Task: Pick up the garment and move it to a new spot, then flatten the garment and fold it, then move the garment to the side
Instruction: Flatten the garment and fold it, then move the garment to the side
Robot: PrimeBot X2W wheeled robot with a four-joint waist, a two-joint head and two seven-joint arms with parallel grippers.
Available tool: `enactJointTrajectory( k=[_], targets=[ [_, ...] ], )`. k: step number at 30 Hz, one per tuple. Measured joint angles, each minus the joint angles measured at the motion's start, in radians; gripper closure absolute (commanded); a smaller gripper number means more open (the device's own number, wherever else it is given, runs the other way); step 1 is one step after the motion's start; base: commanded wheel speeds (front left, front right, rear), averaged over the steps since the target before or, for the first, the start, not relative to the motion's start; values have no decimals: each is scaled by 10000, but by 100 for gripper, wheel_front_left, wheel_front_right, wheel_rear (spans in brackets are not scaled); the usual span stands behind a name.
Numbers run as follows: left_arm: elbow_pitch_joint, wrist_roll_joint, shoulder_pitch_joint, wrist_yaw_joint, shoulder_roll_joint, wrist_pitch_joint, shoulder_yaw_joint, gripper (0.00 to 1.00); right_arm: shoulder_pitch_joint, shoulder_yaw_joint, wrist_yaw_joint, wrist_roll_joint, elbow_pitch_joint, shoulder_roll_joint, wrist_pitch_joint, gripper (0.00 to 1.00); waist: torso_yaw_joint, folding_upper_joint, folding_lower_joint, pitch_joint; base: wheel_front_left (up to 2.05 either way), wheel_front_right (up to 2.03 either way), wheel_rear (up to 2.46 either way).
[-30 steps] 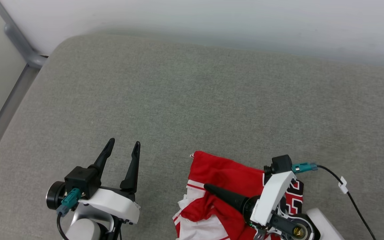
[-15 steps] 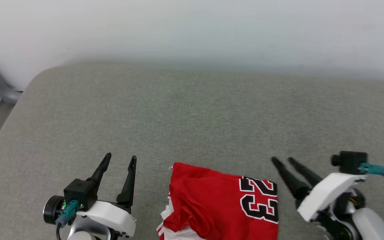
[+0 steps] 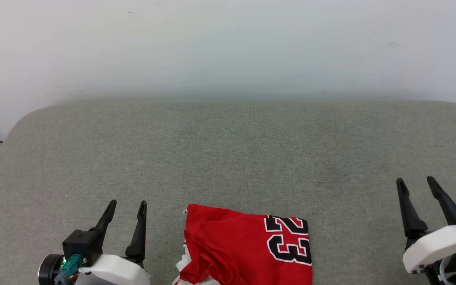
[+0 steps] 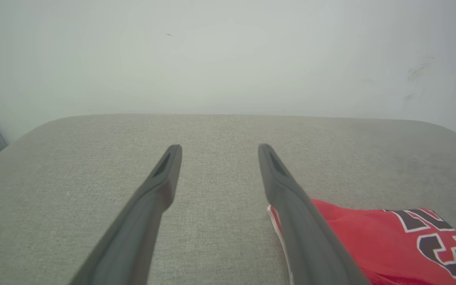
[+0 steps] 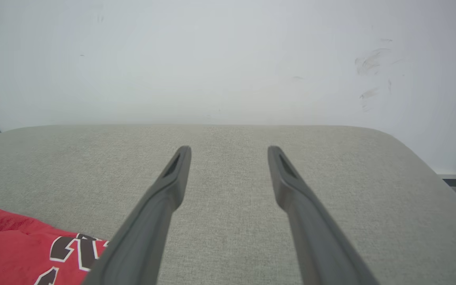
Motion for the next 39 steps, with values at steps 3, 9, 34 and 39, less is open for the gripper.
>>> enactJointTrajectory(
  k=[3,9,34,39],
  targets=[
    [-10,12,145,104,82,29,27,0,441,-27,0,-405,-485,316,-92,0,-58,0,0,-128,0,0,0],
    [-31,4,314,261,105,29,69,0,1159,33,0,-886,-1302,794,-117,0,-96,0,0,-293,0,0,0],
    [-134,-190,138,169,-13,-44,232,0,1813,-516,0,499,-1292,399,2997,0,209,0,0,48,0,0,0],
    [-334,-46,-251,69,-161,-48,224,0,1617,25,0,1793,-786,-13,4199,0,491,0,1,507,0,0,0]
  ],
)
